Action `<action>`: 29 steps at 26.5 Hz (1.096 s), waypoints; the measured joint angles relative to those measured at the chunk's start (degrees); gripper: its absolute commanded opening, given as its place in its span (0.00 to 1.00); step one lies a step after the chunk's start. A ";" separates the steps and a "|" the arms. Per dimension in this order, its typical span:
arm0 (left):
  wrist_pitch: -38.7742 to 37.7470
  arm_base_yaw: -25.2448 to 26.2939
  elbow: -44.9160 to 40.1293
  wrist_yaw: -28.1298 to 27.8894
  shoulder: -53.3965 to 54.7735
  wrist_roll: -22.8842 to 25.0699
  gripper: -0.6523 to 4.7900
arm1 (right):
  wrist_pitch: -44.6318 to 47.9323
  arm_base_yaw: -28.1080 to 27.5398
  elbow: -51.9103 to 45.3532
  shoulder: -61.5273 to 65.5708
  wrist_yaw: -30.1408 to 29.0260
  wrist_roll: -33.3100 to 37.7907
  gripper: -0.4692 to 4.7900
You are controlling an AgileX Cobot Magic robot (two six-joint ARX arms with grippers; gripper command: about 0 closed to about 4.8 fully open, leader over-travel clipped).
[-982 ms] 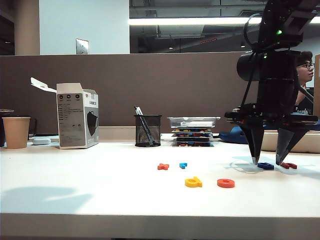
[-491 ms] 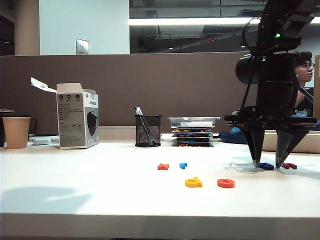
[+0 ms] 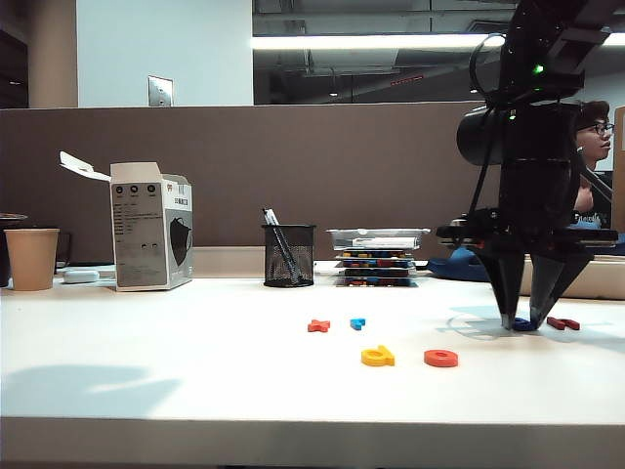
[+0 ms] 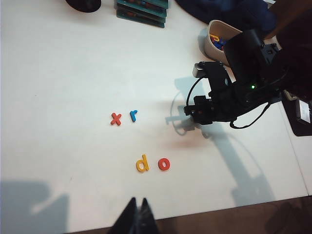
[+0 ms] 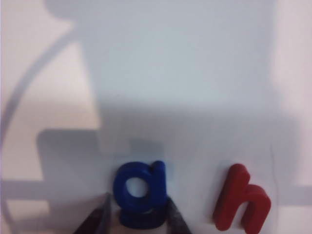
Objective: Select the appropriate letters from the row of letter magnets placed on the table to arrange into the word "dog".
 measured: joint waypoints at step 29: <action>0.00 0.02 0.00 0.00 0.00 0.00 0.11 | 0.13 0.02 0.00 -0.02 0.09 0.00 0.23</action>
